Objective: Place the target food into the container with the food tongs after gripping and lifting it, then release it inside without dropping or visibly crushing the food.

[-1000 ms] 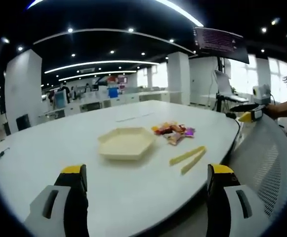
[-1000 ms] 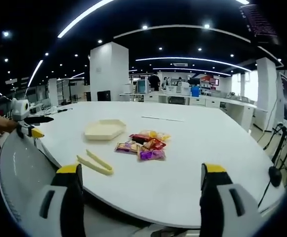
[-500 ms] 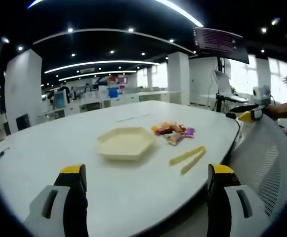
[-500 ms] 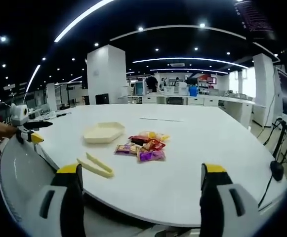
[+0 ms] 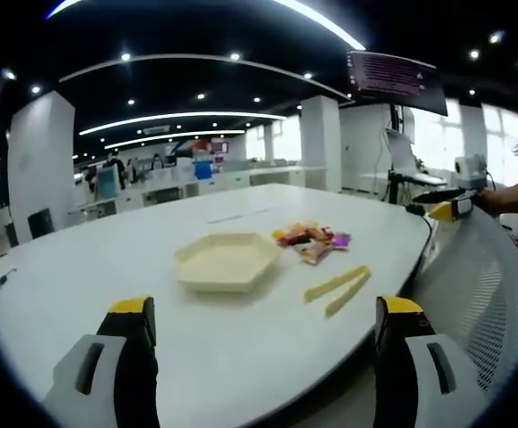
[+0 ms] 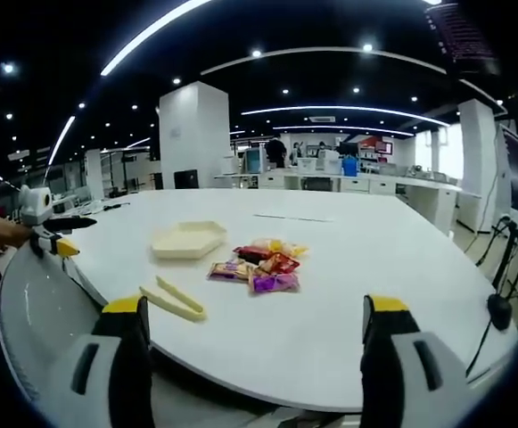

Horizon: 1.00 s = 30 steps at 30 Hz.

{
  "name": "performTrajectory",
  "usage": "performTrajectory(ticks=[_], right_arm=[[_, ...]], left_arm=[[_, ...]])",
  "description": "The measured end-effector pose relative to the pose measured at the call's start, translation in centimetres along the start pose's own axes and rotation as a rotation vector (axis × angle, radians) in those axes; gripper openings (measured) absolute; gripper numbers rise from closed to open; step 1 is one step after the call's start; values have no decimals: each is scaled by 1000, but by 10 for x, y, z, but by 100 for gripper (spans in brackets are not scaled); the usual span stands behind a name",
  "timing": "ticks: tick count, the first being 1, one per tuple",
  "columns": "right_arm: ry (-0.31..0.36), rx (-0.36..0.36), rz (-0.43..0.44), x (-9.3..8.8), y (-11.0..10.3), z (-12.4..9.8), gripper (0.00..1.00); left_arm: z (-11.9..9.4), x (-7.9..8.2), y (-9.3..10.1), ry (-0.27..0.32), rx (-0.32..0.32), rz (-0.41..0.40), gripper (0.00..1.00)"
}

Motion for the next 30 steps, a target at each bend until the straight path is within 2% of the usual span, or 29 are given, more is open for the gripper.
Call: performTrajectory(ticks=[11, 18, 22, 24, 30], right_arm=[[18, 1, 28, -3, 3, -1, 100], [18, 10, 25, -3, 7, -1, 100], [4, 29, 4, -1, 6, 1, 100], [-13, 41, -18, 0, 8, 3, 100], [-15, 62, -24, 2, 16, 6, 100]], left_arm=[[0, 1, 1, 8, -12, 7, 97], [1, 2, 4, 5, -40, 22, 92], [2, 3, 8, -9, -107, 39, 87], [5, 2, 11, -59, -174, 67, 78], [28, 0, 22, -103, -314, 167, 62]])
Point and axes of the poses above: the point that each gripper's makers call its tool centre point, and the gripper's own axes: z roughly forward along the fingers, y roughly to its right, x roughly out of its top, the point moved 9 cm from there along -z, roughly backward along the fingers, and after that the axes turned 10 degrees about x, right-handed, at the moved point
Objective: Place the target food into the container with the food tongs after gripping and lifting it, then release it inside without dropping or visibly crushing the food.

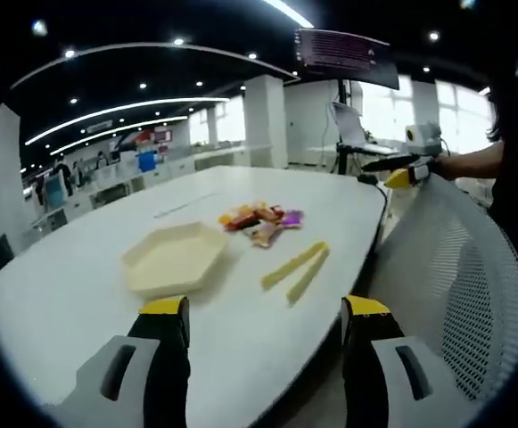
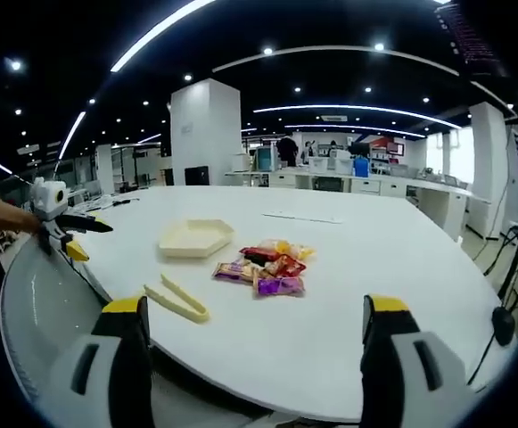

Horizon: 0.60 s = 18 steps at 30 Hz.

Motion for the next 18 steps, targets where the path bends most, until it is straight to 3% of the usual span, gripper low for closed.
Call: performTrajectory(ticks=[3, 11, 18], right_arm=[[-4, 8, -1, 2, -1, 3, 100], [-3, 2, 1, 8, -1, 4, 98], [-12, 3, 4, 7, 0, 3, 98]], left_arm=[[17, -3, 4, -48, -70, 79, 53], [58, -8, 16, -96, -193, 130, 36], [87, -17, 22, -130, -223, 124, 31]])
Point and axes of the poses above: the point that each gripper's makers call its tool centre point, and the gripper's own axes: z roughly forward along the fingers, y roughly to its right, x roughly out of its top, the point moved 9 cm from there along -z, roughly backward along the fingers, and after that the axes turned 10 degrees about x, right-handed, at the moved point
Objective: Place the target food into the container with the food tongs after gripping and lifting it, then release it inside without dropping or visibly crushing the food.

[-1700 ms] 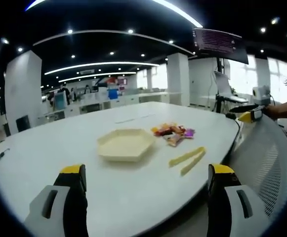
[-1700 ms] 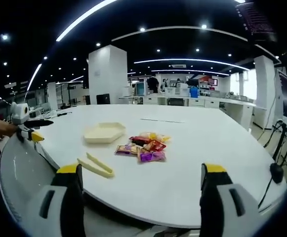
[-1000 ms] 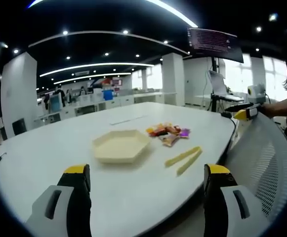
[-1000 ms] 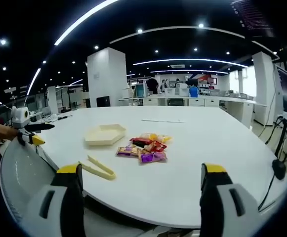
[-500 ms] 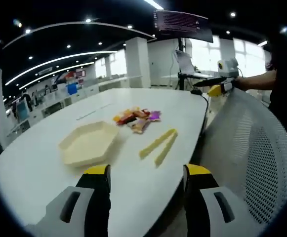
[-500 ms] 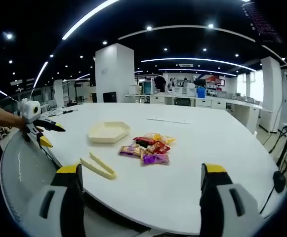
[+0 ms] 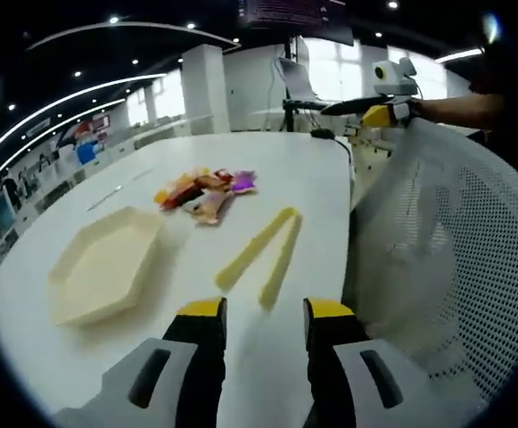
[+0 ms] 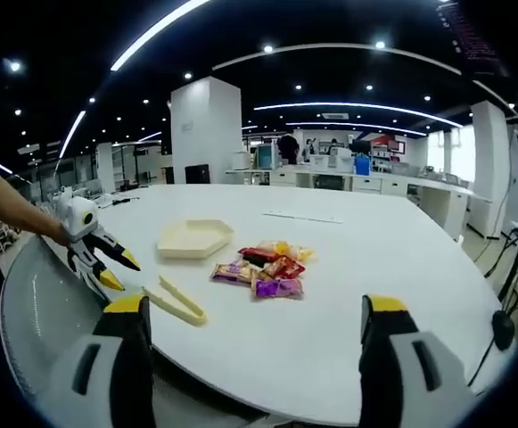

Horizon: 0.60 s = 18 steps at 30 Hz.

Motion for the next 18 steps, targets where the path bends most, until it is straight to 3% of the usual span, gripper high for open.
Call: performTrajectory(ticks=[9, 18], right_arm=[[-2, -5, 3, 1, 0, -1, 98], [2, -7, 10, 1, 1, -1, 96]], left_arm=[[23, 4, 3, -13, -37, 39, 20], [28, -1, 4, -46, -43, 34, 5]])
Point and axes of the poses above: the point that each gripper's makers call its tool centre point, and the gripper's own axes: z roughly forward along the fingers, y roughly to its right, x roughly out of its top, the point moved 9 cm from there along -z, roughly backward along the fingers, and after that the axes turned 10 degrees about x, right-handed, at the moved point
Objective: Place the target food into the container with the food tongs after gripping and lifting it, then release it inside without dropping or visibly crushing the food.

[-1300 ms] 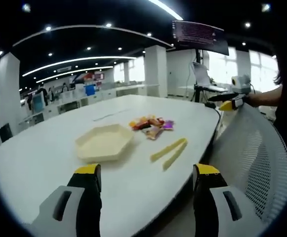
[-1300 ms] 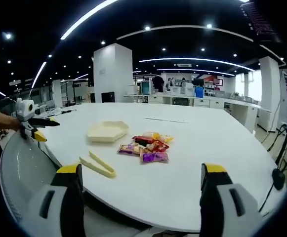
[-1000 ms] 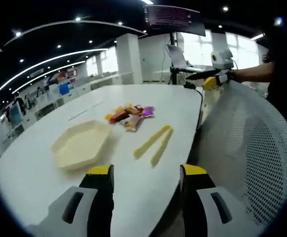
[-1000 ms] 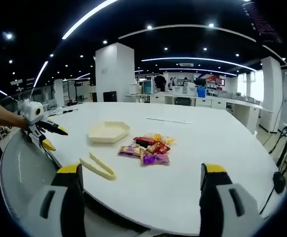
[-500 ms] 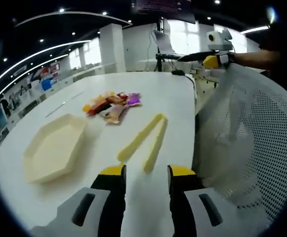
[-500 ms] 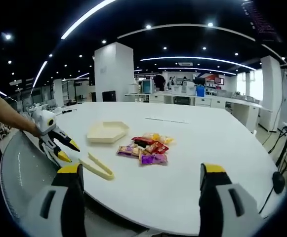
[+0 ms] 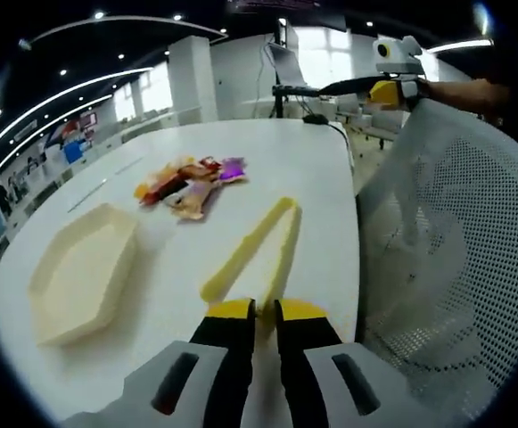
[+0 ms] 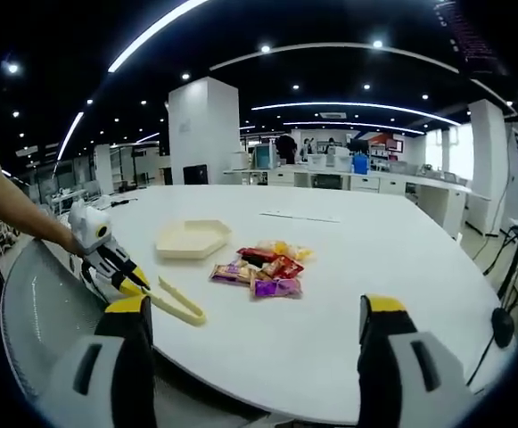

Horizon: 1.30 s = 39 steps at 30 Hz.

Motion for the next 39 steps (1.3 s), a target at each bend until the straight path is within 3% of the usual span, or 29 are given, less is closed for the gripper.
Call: performTrajectory(ticks=[11, 15, 19, 24, 33, 35, 39], right_arm=[[-2, 5, 3, -1, -1, 1, 96], [-5, 13, 1, 0, -3, 2, 96], [-2, 24, 7, 0, -5, 3, 96], [-9, 44, 26, 2, -6, 6, 98], [-11, 64, 35, 4, -11, 13, 99], [-10, 68, 36, 4, -11, 13, 98], [13, 82, 53, 9, -12, 13, 99]], left_arm=[[-4, -2, -2, 2, -3, -27, 1], [-6, -1, 3, -12, -51, -22, 0], [-12, 5, 6, -5, -94, -80, 0], [-20, 15, 9, 20, -122, -100, 0], [-28, 25, 7, 60, -110, -174, 0], [-32, 31, 7, 91, -118, -225, 0], [-43, 46, 7, 133, -126, -228, 0]])
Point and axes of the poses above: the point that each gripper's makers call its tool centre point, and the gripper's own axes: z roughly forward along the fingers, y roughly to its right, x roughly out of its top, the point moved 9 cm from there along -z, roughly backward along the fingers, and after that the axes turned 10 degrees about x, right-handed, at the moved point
